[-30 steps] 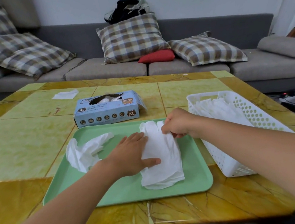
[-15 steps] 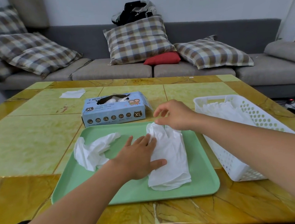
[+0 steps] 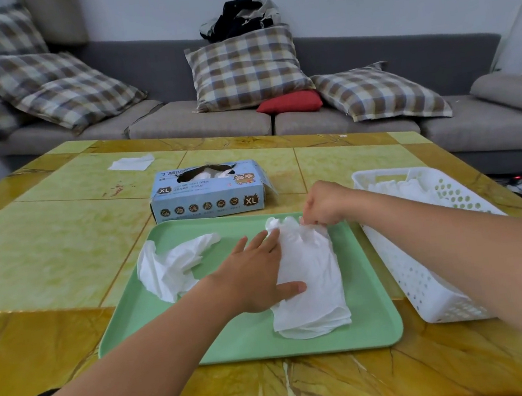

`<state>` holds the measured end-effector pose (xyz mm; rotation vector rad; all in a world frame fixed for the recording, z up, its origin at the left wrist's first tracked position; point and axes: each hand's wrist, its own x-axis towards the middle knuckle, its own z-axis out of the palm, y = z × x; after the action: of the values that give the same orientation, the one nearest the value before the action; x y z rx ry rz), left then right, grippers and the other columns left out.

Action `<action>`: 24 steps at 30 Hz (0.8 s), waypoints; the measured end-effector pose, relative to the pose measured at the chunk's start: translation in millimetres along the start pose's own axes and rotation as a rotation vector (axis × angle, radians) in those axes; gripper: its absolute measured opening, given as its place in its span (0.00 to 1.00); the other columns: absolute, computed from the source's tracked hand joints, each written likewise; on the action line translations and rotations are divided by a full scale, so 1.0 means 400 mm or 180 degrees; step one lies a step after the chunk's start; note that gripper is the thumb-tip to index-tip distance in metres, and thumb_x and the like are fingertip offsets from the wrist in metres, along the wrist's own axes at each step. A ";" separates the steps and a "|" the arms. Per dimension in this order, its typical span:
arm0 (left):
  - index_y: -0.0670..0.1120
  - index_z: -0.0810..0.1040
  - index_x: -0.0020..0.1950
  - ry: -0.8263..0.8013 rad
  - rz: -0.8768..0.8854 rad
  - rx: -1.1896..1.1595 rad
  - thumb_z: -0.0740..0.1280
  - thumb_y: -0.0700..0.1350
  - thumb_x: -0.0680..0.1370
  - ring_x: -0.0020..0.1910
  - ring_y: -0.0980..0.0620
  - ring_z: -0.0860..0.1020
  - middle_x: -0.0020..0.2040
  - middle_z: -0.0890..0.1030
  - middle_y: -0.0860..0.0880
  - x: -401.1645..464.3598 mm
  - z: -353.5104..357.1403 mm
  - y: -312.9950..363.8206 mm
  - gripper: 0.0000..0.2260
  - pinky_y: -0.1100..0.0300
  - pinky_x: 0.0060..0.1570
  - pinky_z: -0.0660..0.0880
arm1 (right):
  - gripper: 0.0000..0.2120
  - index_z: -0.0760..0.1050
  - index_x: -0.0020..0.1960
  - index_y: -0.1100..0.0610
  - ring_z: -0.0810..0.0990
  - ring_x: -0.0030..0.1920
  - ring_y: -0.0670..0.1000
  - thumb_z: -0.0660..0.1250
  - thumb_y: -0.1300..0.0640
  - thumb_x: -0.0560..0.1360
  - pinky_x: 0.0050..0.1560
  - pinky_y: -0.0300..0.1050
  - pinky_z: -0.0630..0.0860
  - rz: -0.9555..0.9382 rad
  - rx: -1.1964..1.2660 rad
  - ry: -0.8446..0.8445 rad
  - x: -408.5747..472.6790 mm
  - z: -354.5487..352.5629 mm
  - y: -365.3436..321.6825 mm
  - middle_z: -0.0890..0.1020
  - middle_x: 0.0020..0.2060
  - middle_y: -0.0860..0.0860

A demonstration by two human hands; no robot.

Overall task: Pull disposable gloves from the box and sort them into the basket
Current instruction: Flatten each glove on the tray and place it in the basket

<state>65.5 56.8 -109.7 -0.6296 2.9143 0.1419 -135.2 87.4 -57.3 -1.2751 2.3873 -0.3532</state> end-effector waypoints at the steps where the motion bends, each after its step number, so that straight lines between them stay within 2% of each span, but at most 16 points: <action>1: 0.41 0.49 0.82 -0.0024 0.0010 -0.0019 0.54 0.70 0.79 0.82 0.49 0.47 0.83 0.45 0.45 0.001 -0.003 0.000 0.43 0.46 0.80 0.46 | 0.14 0.84 0.53 0.62 0.82 0.44 0.53 0.78 0.54 0.72 0.47 0.49 0.81 0.0008 -0.0181 -0.0071 0.000 0.003 0.011 0.86 0.48 0.57; 3: 0.41 0.50 0.82 -0.0077 0.0012 -0.0076 0.54 0.69 0.79 0.81 0.49 0.51 0.83 0.49 0.46 0.001 -0.009 0.000 0.42 0.48 0.79 0.47 | 0.13 0.85 0.51 0.58 0.83 0.49 0.51 0.80 0.55 0.69 0.52 0.47 0.81 -0.0104 -0.0237 -0.0095 -0.004 0.015 0.024 0.85 0.48 0.51; 7: 0.43 0.51 0.82 -0.0083 0.0033 -0.0153 0.55 0.69 0.79 0.81 0.50 0.54 0.83 0.51 0.47 0.001 -0.013 -0.002 0.41 0.48 0.79 0.48 | 0.05 0.84 0.43 0.57 0.82 0.46 0.49 0.79 0.60 0.69 0.44 0.41 0.76 -0.0336 -0.0077 0.0221 -0.009 0.016 0.033 0.85 0.42 0.49; 9: 0.44 0.51 0.82 -0.0082 0.0027 -0.0177 0.56 0.70 0.79 0.81 0.50 0.53 0.83 0.52 0.47 0.001 -0.013 -0.002 0.41 0.46 0.79 0.48 | 0.07 0.81 0.40 0.56 0.80 0.43 0.48 0.79 0.62 0.69 0.40 0.40 0.73 -0.0385 -0.0013 0.0270 -0.002 0.010 0.037 0.82 0.39 0.48; 11: 0.46 0.51 0.82 -0.0041 0.0008 -0.0244 0.57 0.70 0.78 0.80 0.50 0.54 0.82 0.53 0.49 0.001 -0.013 -0.006 0.42 0.44 0.79 0.49 | 0.11 0.77 0.41 0.54 0.78 0.43 0.50 0.78 0.63 0.70 0.40 0.41 0.72 -0.0458 -0.0004 0.0434 0.007 0.013 0.041 0.79 0.40 0.47; 14: 0.49 0.48 0.82 0.0038 0.0010 -0.0314 0.58 0.72 0.76 0.80 0.50 0.55 0.82 0.54 0.51 0.009 -0.014 -0.013 0.43 0.43 0.78 0.49 | 0.13 0.73 0.50 0.53 0.78 0.48 0.52 0.75 0.63 0.72 0.47 0.46 0.77 -0.0544 0.0080 0.0685 0.012 0.015 0.046 0.78 0.47 0.50; 17: 0.54 0.48 0.82 0.0056 0.0050 -0.0195 0.58 0.72 0.76 0.79 0.48 0.56 0.81 0.56 0.50 0.015 -0.014 -0.018 0.41 0.42 0.78 0.50 | 0.05 0.80 0.48 0.55 0.78 0.45 0.50 0.74 0.56 0.75 0.45 0.43 0.74 -0.0686 0.0354 0.0298 0.013 0.024 0.027 0.80 0.43 0.48; 19: 0.57 0.49 0.82 0.0015 0.0064 -0.0146 0.57 0.72 0.77 0.79 0.48 0.56 0.81 0.55 0.49 0.013 -0.013 -0.018 0.39 0.43 0.78 0.51 | 0.14 0.82 0.45 0.59 0.77 0.42 0.52 0.74 0.48 0.75 0.44 0.45 0.73 -0.0611 0.0265 -0.0125 0.012 0.042 0.005 0.79 0.41 0.50; 20: 0.58 0.48 0.82 -0.0006 0.0062 -0.0133 0.56 0.72 0.77 0.80 0.47 0.55 0.82 0.54 0.49 0.012 -0.012 -0.018 0.39 0.43 0.78 0.51 | 0.18 0.83 0.47 0.62 0.78 0.43 0.52 0.75 0.46 0.74 0.46 0.46 0.75 -0.0518 0.0195 -0.0216 0.015 0.051 -0.004 0.81 0.42 0.50; 22: 0.58 0.48 0.82 -0.0053 0.0054 -0.0099 0.55 0.73 0.77 0.80 0.47 0.54 0.82 0.53 0.49 0.011 -0.011 -0.018 0.39 0.43 0.78 0.51 | 0.16 0.85 0.49 0.61 0.83 0.49 0.53 0.77 0.48 0.72 0.54 0.50 0.81 -0.0415 0.0254 -0.0227 0.022 0.061 -0.018 0.86 0.47 0.53; 24: 0.59 0.47 0.82 -0.0050 0.0041 -0.0071 0.55 0.73 0.76 0.80 0.46 0.54 0.82 0.53 0.48 0.013 -0.013 -0.018 0.39 0.43 0.78 0.50 | 0.14 0.85 0.50 0.60 0.84 0.51 0.54 0.80 0.52 0.69 0.56 0.52 0.81 -0.0342 0.0195 -0.0300 0.025 0.062 -0.033 0.86 0.49 0.56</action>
<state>62.9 47.5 -105.8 -0.6107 2.9061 0.1800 -119.0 70.9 -76.3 -1.3647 2.2187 -0.3862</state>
